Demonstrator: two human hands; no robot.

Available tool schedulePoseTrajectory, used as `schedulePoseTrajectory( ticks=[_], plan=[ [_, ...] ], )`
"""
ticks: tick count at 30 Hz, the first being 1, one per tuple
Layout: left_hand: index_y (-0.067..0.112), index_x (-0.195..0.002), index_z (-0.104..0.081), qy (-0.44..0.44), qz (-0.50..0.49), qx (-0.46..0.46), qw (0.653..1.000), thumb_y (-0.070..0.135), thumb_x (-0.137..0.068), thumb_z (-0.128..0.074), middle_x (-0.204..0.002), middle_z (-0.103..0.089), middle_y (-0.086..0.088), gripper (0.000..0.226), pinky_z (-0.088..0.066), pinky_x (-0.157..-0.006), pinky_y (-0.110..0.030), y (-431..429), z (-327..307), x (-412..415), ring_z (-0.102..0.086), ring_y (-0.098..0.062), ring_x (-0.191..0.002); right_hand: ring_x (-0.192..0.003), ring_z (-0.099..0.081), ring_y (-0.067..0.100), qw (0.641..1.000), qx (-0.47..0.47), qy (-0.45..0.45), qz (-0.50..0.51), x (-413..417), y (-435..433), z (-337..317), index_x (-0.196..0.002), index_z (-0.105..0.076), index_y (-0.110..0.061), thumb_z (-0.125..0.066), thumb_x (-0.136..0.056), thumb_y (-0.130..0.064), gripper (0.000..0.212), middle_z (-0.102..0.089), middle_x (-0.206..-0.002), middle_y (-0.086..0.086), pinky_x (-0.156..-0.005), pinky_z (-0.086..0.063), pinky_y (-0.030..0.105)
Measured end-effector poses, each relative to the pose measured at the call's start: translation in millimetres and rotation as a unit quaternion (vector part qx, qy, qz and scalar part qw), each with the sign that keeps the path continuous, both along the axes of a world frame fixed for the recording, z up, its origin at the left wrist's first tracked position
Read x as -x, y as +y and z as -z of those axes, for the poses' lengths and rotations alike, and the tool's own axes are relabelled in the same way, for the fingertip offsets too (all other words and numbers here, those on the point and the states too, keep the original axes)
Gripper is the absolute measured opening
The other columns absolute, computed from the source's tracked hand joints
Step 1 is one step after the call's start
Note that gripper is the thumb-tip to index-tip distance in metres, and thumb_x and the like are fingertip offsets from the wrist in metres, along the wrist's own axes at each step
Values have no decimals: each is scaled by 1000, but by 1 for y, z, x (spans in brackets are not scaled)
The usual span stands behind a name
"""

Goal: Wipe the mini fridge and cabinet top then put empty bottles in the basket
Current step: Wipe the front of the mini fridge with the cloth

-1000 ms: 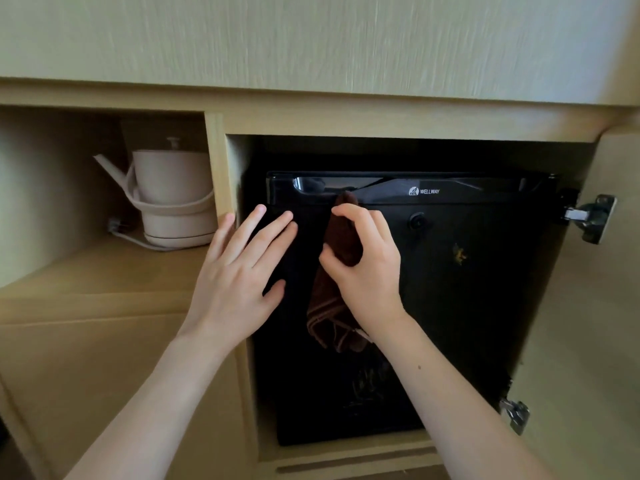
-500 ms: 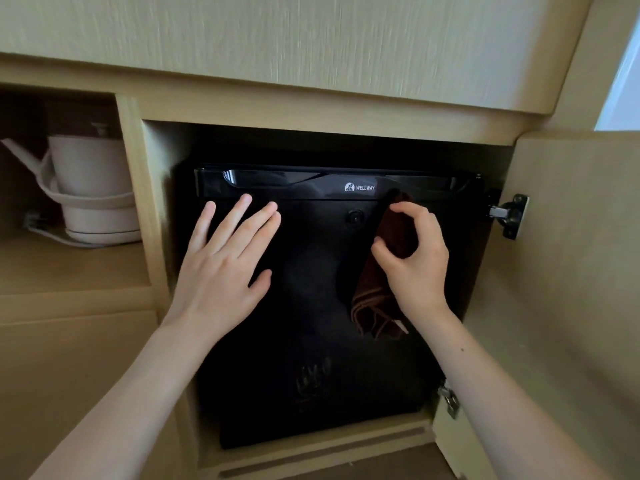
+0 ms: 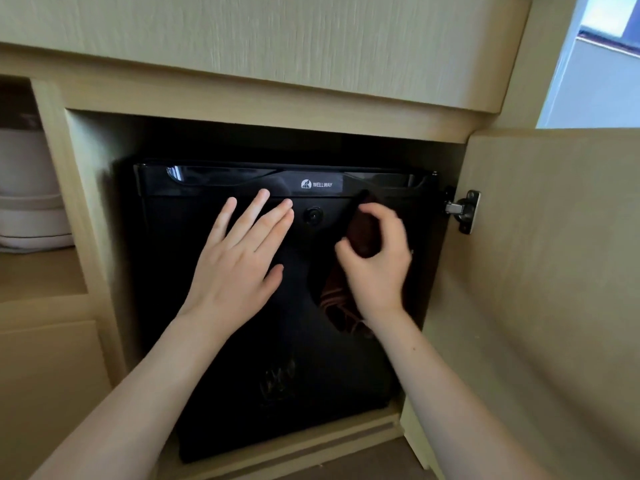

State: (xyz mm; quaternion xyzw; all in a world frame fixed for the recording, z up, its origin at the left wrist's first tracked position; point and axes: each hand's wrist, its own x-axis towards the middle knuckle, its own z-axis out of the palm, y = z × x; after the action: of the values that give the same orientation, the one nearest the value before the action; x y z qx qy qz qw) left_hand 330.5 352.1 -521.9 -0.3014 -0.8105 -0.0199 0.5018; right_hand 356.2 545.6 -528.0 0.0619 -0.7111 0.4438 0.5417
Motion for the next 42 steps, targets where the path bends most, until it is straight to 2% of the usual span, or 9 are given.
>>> schedulePoseTrajectory(
  ticks=[3,6,11,14,20,27,34,39,42],
  plan=[
    [9,-149,-41,-2,8,-17,1000,20,-79,-74,-157,-38,-3,78,-9,-124,-47,14,2,1,-21,-26,-151,-108,-56,0,996,-78,-11,-49,0,-8,9,-121,-61,-20,-75,-78,-7,48,-58,-112,-7,-91,-42,10],
    [10,-149,-42,-7,21,-24,999,20,-80,-74,-157,-38,-2,76,-9,-124,-46,11,6,3,-22,-25,-151,-109,-56,1,997,-69,-14,-32,2,20,7,-120,-61,-19,-74,-78,-6,46,-60,-113,-6,-93,-40,10],
    [12,-148,-43,-12,30,-17,999,22,-82,-74,-157,-39,-1,75,-13,-124,-45,-9,15,5,-24,-24,-150,-109,-59,9,996,81,-23,32,0,66,10,-117,-61,-24,-72,-78,-7,44,-62,-116,-6,-97,-51,37],
    [11,-148,-43,-18,35,-20,999,21,-82,-75,-157,-39,-1,74,-14,-124,-45,-12,17,4,-24,-24,-150,-107,-60,13,988,147,-19,31,1,62,11,-115,-61,-24,-72,-77,-5,44,-62,-115,-5,-95,-53,42],
    [13,-149,-41,-16,39,-26,999,23,-89,-64,-157,-38,-1,65,-12,-124,-45,-10,21,7,-22,-22,-151,-106,-57,-3,999,19,5,-36,0,20,-5,-118,-63,-17,-73,-77,-1,46,-61,-112,-3,-90,-43,10],
    [13,-151,-39,-15,39,-22,999,32,-87,-53,-158,-36,0,68,-12,-124,-46,-11,23,11,-19,-21,-152,-110,-58,6,998,48,41,-14,13,30,4,-121,-60,-19,-72,-81,-8,43,-61,-115,-4,-91,-44,12],
    [14,-151,-40,-15,37,-30,999,31,-87,-52,-158,-36,1,68,-11,-124,-45,-11,24,11,-20,-21,-152,-105,-62,18,973,226,-40,20,2,50,78,-115,-61,-23,-74,-79,-3,43,-64,-112,1,-94,-54,48],
    [14,-151,-39,-11,33,-34,999,29,-86,-53,-159,-35,1,68,-10,-124,-47,-8,26,11,-19,-21,-152,-106,-65,9,988,148,37,-5,16,55,9,-117,-66,-20,-73,-77,-6,43,-68,-112,-4,-92,-54,24],
    [14,-151,-39,-9,35,-29,999,30,-86,-53,-159,-36,1,68,-9,-124,-45,-9,26,12,-19,-21,-152,-106,-64,7,984,166,65,-17,22,55,-3,-117,-65,-24,-73,-78,-11,43,-66,-112,-10,-90,-54,24]
  ],
)
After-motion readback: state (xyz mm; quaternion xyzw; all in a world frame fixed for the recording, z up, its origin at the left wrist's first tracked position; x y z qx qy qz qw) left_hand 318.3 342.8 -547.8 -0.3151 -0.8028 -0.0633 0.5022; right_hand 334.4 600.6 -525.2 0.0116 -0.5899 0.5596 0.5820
